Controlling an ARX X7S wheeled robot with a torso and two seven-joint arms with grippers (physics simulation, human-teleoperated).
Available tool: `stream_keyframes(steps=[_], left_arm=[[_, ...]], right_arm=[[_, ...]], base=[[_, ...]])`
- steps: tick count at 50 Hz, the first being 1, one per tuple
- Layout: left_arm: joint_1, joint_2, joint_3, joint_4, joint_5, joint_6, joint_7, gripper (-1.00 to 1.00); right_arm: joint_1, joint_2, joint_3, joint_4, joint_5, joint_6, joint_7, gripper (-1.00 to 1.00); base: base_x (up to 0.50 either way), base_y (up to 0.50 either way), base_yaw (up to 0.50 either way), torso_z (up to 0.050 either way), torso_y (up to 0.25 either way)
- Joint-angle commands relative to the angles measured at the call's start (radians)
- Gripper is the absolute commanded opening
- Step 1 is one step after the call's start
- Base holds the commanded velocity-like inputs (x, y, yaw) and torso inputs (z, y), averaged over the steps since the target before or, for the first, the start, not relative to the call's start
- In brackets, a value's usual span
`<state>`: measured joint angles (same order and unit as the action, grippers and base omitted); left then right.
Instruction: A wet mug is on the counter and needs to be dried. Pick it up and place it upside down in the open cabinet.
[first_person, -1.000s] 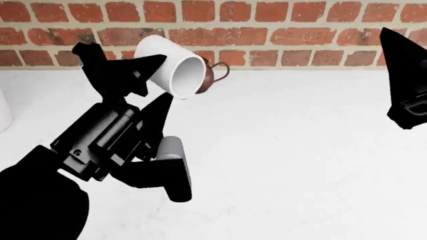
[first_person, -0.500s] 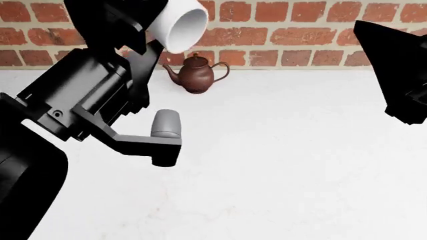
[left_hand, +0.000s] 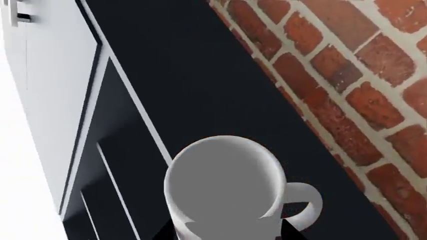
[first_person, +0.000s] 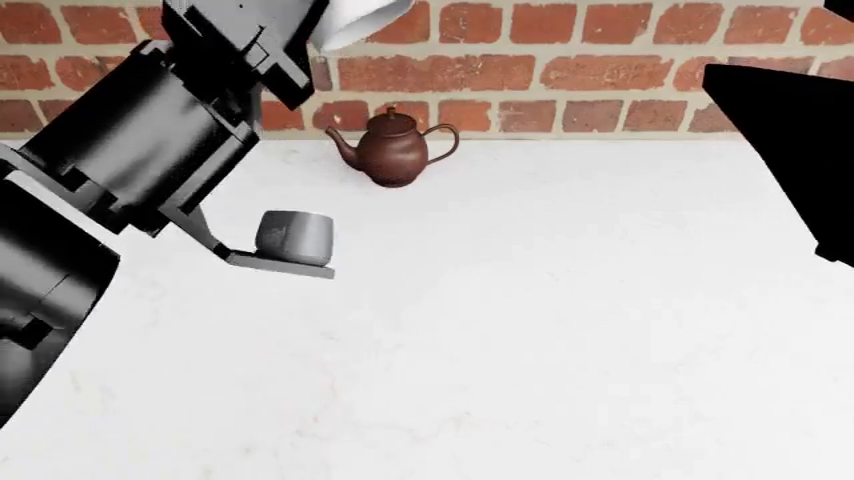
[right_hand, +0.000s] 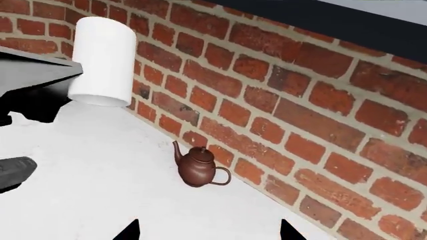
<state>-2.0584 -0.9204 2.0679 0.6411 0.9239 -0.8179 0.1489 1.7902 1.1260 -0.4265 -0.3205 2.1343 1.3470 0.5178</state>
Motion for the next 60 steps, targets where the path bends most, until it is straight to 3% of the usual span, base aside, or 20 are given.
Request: stream_keyframes(steps=[1, 17, 41, 60], left_arm=[[-0.007, -0.011, 0.057, -0.094, 0.188, 0.055, -0.106, -1.00], [0.025, -0.043, 0.091, -0.063, 0.340, 0.077, -0.181, -1.00], [0.028, -0.078, 0.095, -0.034, 0.399, 0.121, -0.248, -1.00], [0.060, -0.058, 0.089, -0.015, 0.470, 0.103, -0.201, -1.00]], right_arm=[[0.027, -0.005, -0.003, 0.041, 0.016, 0.020, -0.043, 1.00], [0.011, -0.003, 0.015, 0.074, 0.047, 0.013, -0.116, 1.00], [0.090, -0.082, -0.028, 0.170, 0.112, 0.001, -0.159, 1.00], [0.102, -0.204, -0.093, 0.207, 0.079, -0.020, -0.152, 1.00]], base=[[0.00, 0.00, 0.00, 0.000, 0.000], [0.00, 0.00, 0.00, 0.000, 0.001], [0.00, 0.00, 0.00, 0.000, 0.000], [0.00, 0.00, 0.00, 0.000, 0.001]])
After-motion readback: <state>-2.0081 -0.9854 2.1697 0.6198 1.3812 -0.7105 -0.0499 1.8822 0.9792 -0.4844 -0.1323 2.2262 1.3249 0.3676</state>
